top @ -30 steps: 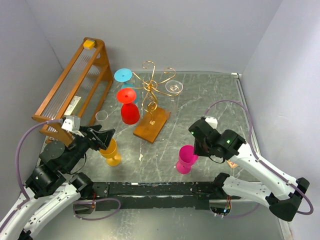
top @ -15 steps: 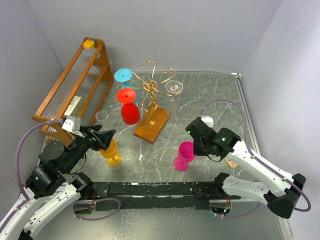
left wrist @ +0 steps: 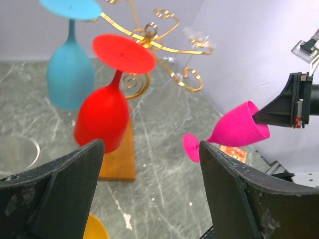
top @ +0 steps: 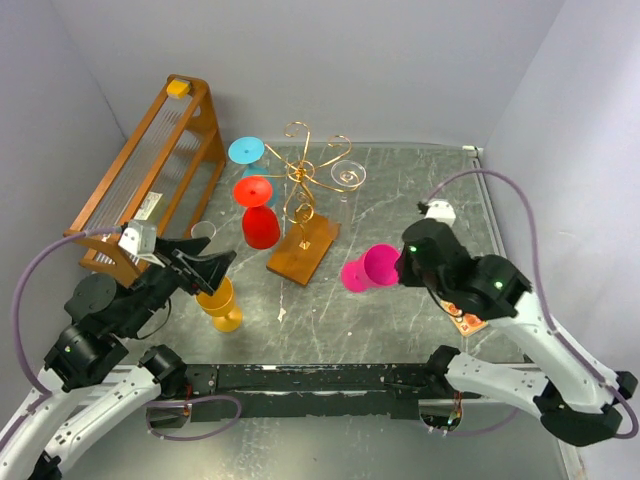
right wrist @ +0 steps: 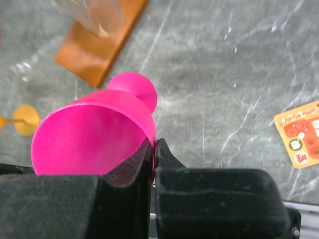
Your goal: Place the wine glass upside down on the wine glass rack
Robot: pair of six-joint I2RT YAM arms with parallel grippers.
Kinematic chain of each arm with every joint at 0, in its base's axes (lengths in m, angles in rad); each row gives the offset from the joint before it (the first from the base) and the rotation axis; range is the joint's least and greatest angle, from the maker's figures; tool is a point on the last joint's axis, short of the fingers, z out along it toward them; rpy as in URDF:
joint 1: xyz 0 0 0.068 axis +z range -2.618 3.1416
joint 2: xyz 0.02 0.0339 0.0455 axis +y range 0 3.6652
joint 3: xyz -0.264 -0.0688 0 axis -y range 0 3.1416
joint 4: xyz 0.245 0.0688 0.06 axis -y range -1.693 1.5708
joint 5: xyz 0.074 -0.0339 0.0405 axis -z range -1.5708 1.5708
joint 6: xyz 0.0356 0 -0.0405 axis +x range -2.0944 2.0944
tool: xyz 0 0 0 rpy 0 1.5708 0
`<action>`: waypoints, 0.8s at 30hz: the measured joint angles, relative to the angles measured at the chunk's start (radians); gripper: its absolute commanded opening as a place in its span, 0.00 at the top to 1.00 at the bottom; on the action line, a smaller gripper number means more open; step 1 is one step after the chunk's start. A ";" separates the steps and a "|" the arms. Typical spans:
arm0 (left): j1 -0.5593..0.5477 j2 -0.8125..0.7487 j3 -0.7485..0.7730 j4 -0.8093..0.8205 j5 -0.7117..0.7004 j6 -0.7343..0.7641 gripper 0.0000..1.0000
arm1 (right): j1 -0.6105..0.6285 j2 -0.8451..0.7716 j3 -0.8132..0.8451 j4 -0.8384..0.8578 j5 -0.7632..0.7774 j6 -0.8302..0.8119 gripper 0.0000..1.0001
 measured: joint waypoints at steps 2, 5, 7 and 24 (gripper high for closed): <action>0.000 0.010 0.019 0.030 0.028 -0.001 0.12 | 0.000 -0.032 0.047 0.004 0.031 -0.012 1.00; 0.000 0.031 0.042 0.084 0.071 -0.008 0.13 | 0.000 -0.086 0.115 0.021 0.072 -0.034 1.00; 0.000 0.051 0.052 0.124 0.098 -0.017 0.15 | 0.000 -0.127 0.152 0.053 0.072 -0.069 1.00; 0.000 0.235 0.082 0.566 0.272 -0.208 0.11 | -0.002 -0.251 0.073 0.620 -0.238 -0.214 1.00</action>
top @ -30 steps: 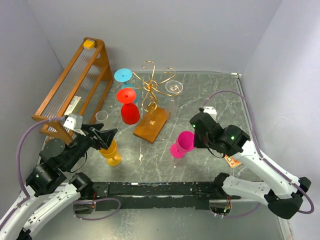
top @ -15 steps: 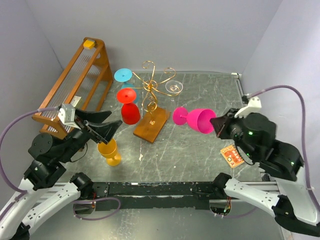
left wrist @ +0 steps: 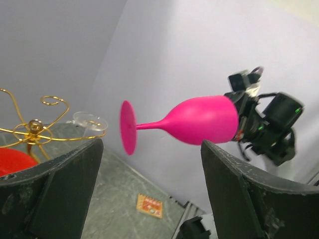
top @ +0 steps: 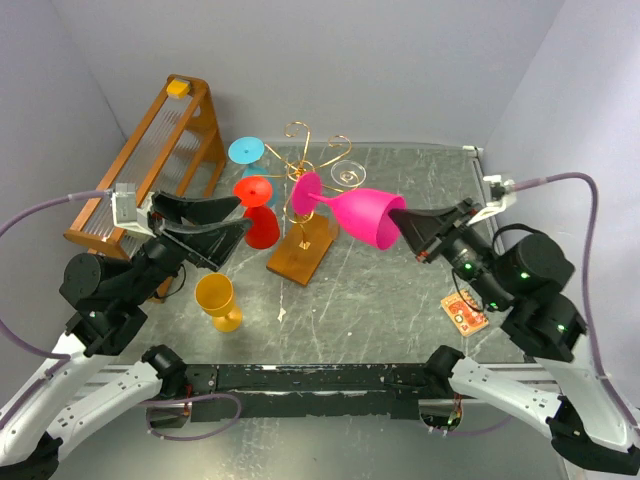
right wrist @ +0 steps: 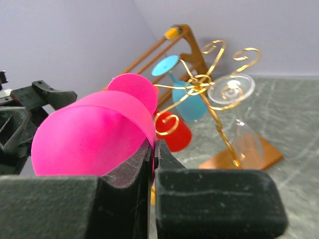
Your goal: Place the wine glass upside down on the wine glass rack
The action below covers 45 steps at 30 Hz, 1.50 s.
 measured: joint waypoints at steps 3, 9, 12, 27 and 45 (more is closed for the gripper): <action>0.000 0.011 0.024 0.009 -0.029 -0.068 0.12 | 0.000 0.031 -0.076 0.175 -0.048 0.006 1.00; 0.000 0.012 0.030 0.022 -0.087 -0.198 0.10 | 0.000 0.127 -0.135 0.477 -0.103 0.018 1.00; 0.000 0.012 0.026 0.032 -0.107 -0.257 0.07 | 0.000 0.166 -0.153 0.592 -0.112 0.028 1.00; 0.000 0.093 0.010 0.218 -0.298 -0.407 0.17 | 0.000 0.313 -0.248 0.960 -0.160 0.218 1.00; 0.000 0.099 -0.101 0.451 -0.424 -0.425 0.45 | 0.001 0.439 -0.294 1.129 -0.295 0.452 1.00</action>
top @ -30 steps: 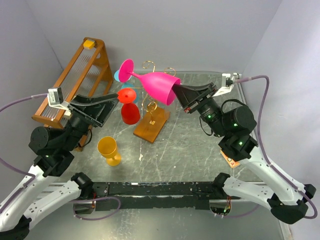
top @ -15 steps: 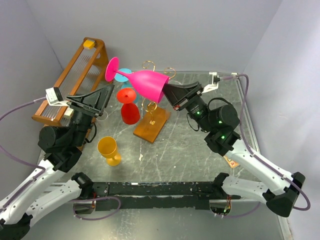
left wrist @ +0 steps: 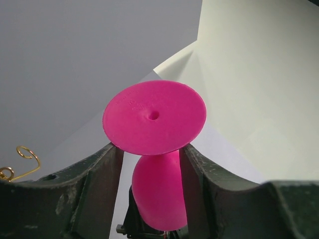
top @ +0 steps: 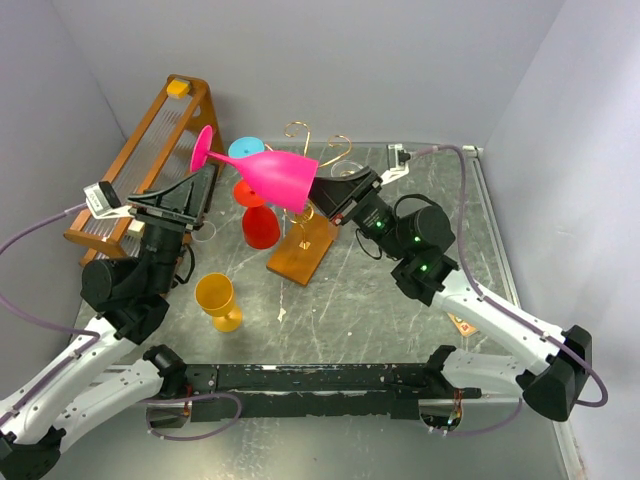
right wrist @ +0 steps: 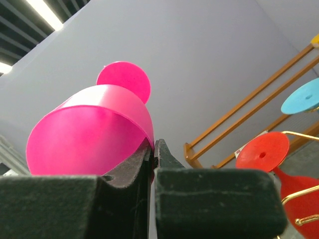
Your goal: Place the wine glass upside down on the wine glass rack
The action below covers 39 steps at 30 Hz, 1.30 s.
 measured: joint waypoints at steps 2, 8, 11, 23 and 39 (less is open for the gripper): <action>0.000 0.000 -0.008 0.018 -0.002 0.009 0.48 | 0.001 0.002 -0.018 0.017 -0.018 0.023 1.00; 0.000 0.011 -0.018 0.088 -0.018 0.044 0.48 | 0.011 0.011 -0.022 0.026 -0.067 0.037 1.00; 0.000 0.023 -0.018 0.124 -0.018 0.061 0.44 | 0.022 0.017 -0.021 0.027 -0.084 0.035 1.00; 0.000 0.060 -0.018 0.207 -0.015 0.103 0.62 | 0.093 0.075 0.014 0.013 -0.086 0.015 1.00; -0.006 0.049 -0.016 0.232 0.035 0.114 0.93 | 0.101 0.075 0.024 -0.025 -0.076 -0.026 0.86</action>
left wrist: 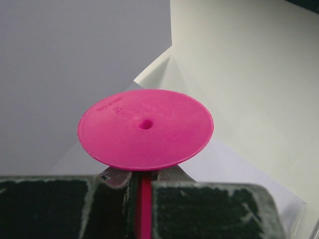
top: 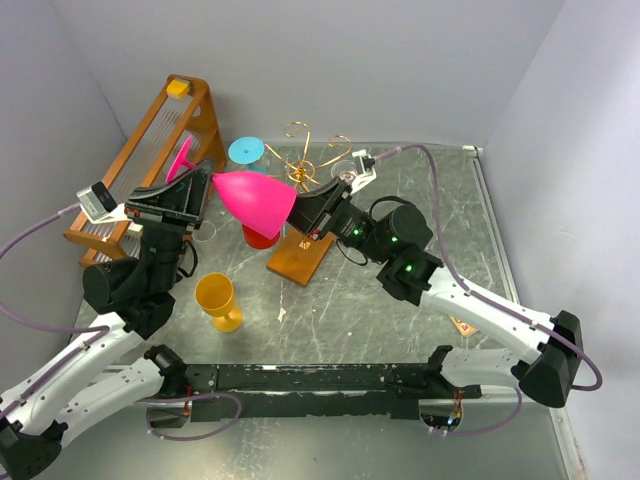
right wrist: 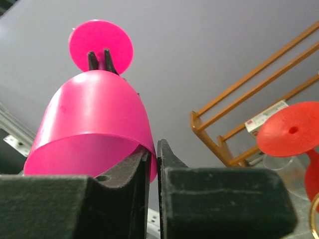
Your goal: Place the wine glass upside down on the wine glass rack
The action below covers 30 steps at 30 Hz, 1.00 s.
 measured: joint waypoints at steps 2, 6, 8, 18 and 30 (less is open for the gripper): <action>0.000 -0.002 0.004 -0.010 0.013 0.011 0.93 | 0.000 -0.008 0.004 -0.030 0.004 -0.014 0.76; 0.005 -0.019 0.022 -0.050 0.013 0.061 0.93 | 0.003 -0.056 0.005 -0.130 0.007 -0.077 0.61; 0.006 -0.039 0.037 -0.098 0.018 0.092 0.93 | 0.005 -0.092 0.011 -0.192 0.007 -0.123 0.56; 0.007 -0.093 0.338 -0.558 0.211 0.320 0.93 | 0.006 -0.264 0.043 -0.562 0.040 -0.404 0.43; 0.007 -0.074 0.376 -0.897 0.470 0.642 0.93 | 0.006 -0.276 0.183 -0.698 0.098 -0.476 0.39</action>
